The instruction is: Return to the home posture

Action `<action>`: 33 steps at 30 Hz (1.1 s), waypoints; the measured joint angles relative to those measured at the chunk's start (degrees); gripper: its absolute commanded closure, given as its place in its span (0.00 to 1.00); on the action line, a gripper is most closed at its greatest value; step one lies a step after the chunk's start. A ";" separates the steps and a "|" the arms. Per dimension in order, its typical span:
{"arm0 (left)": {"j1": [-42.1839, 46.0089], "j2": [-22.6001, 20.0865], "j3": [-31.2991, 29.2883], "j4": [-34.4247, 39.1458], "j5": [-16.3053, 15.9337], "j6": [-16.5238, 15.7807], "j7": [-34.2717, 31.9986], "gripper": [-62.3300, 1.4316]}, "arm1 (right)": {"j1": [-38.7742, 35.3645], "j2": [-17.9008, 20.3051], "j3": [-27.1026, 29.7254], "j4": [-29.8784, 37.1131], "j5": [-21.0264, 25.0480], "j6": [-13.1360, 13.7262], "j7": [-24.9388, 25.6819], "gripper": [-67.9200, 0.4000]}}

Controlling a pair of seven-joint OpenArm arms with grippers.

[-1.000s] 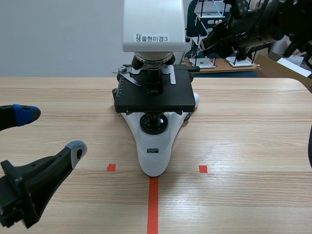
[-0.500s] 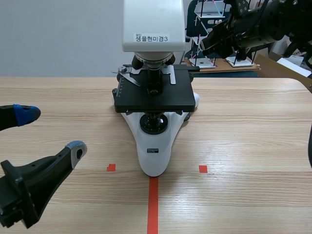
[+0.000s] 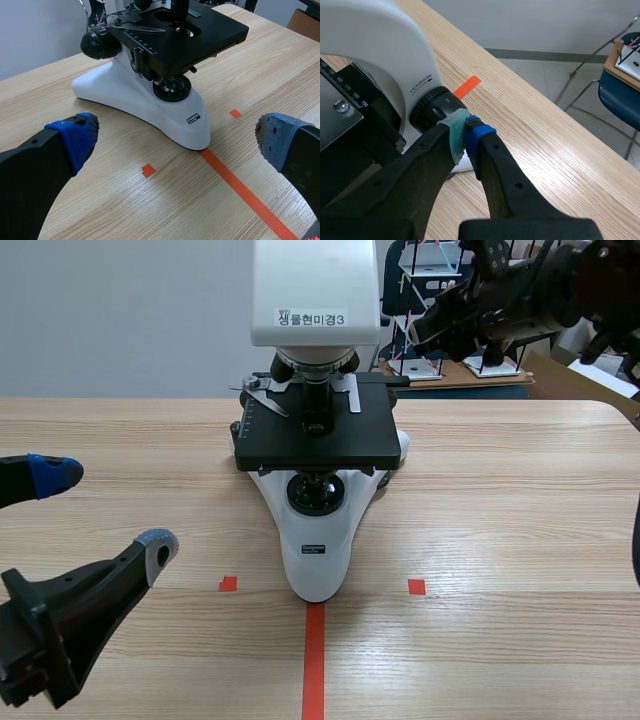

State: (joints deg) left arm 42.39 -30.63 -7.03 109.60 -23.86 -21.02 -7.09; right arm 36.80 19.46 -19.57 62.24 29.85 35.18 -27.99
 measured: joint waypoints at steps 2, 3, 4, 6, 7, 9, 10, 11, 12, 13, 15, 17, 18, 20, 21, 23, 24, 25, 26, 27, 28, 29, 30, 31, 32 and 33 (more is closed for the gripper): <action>0.00 0.00 0.00 0.00 0.00 0.00 0.02 0.00 | -2.34 0.92 0.04 1.99 0.02 -0.02 1.36 0.93; 0.00 0.00 0.00 0.00 0.00 0.00 0.00 0.00 | -3.78 1.49 0.17 3.34 0.00 0.00 2.10 0.93; 0.00 0.00 0.00 0.00 0.00 0.00 0.02 0.00 | -5.66 2.19 0.74 5.09 0.02 0.00 3.30 0.93; 0.00 0.00 0.00 0.00 -0.02 0.00 0.00 0.00 | -9.99 3.43 2.78 9.11 -0.02 0.00 5.29 0.93; 0.00 0.00 0.00 0.00 -0.02 0.00 0.02 0.00 | -12.35 4.07 4.09 11.19 0.02 0.00 6.58 0.93; 0.00 0.00 0.00 0.00 -0.02 0.00 0.02 0.00 | -17.33 5.38 6.93 15.63 0.00 -0.02 9.31 0.93; 0.00 0.00 0.00 0.00 -0.02 0.00 0.00 0.00 | -19.98 6.01 8.46 17.90 -0.11 0.00 11.23 0.93; 0.00 0.00 0.00 0.00 0.00 0.00 0.00 0.00 | -22.56 6.56 9.88 19.98 -0.22 0.00 13.22 0.93; 0.00 0.00 0.00 0.00 -0.02 0.00 0.02 0.00 | -25.38 7.08 11.47 22.21 -0.28 -0.02 15.39 0.93; 0.00 0.00 0.00 0.00 0.00 0.00 0.00 0.00 | -27.93 7.34 12.90 24.00 -0.28 -0.28 17.51 0.91; 0.00 0.00 0.00 0.00 0.00 0.00 0.00 0.00 | -33.29 7.69 16.02 27.23 -0.39 -0.85 22.05 0.83; 0.00 0.00 0.00 0.00 -0.02 0.00 0.00 0.00 | -38.73 7.69 19.12 29.64 -0.39 -0.87 26.88 0.70; 0.00 0.00 0.00 0.00 -0.02 0.00 0.00 0.00 | -41.55 7.69 20.50 30.51 -0.42 -0.90 29.77 0.64; 0.00 0.00 0.00 0.00 -0.02 0.00 0.00 0.00 | -46.60 7.69 22.29 31.52 -0.44 -0.92 34.82 0.52; 0.00 0.00 0.00 0.00 -0.02 0.00 0.00 0.00 | -48.87 7.69 22.82 31.65 -0.42 -0.92 37.22 0.45; 0.00 0.00 0.00 0.00 -0.02 0.00 0.00 0.00 | -53.02 7.67 23.52 31.65 -0.44 -0.90 40.81 0.28; 0.00 0.00 0.00 0.00 -0.02 0.00 0.00 0.00 | -54.88 7.67 23.69 31.65 -0.46 -0.92 42.49 0.21; 0.00 0.00 0.00 0.00 0.00 0.00 0.00 0.00 | -56.63 7.67 23.78 31.65 -0.46 -1.01 44.33 0.15; 0.00 0.00 0.00 0.00 -0.02 0.00 0.00 0.00 | -58.18 7.67 23.93 31.65 -0.48 -1.31 45.79 0.12; 0.00 0.00 0.00 0.00 -0.02 0.00 0.00 0.00 | -59.63 7.67 24.02 31.65 -0.94 -1.29 47.21 0.12; 0.00 0.00 0.00 0.00 0.00 0.00 0.02 0.00 | -61.00 7.69 24.09 31.65 -2.16 -1.33 48.63 0.11; 0.00 0.00 0.00 0.00 0.00 0.00 0.02 0.00 | -62.27 7.69 24.11 31.65 -3.54 -1.31 49.57 0.11; 0.00 0.00 0.00 0.00 0.00 0.00 0.02 0.00 | -63.58 7.69 24.11 31.65 -4.76 -1.31 50.60 0.11; 0.00 0.00 0.00 0.00 0.00 0.00 0.02 0.00 | -64.89 7.69 24.11 31.65 -5.68 -1.31 51.98 0.11; 0.00 0.00 0.00 0.00 0.00 0.00 0.02 0.00 | -66.34 7.67 24.11 31.65 -6.64 -1.29 53.81 0.11; 0.00 0.00 0.00 0.00 0.00 0.00 0.02 0.00 | -67.58 7.65 24.11 31.65 -7.91 -1.31 55.78 0.11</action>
State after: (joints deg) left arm 42.39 -30.63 -7.03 109.60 -23.86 -21.02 -7.07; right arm -30.79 27.11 4.54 93.89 21.93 33.87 27.79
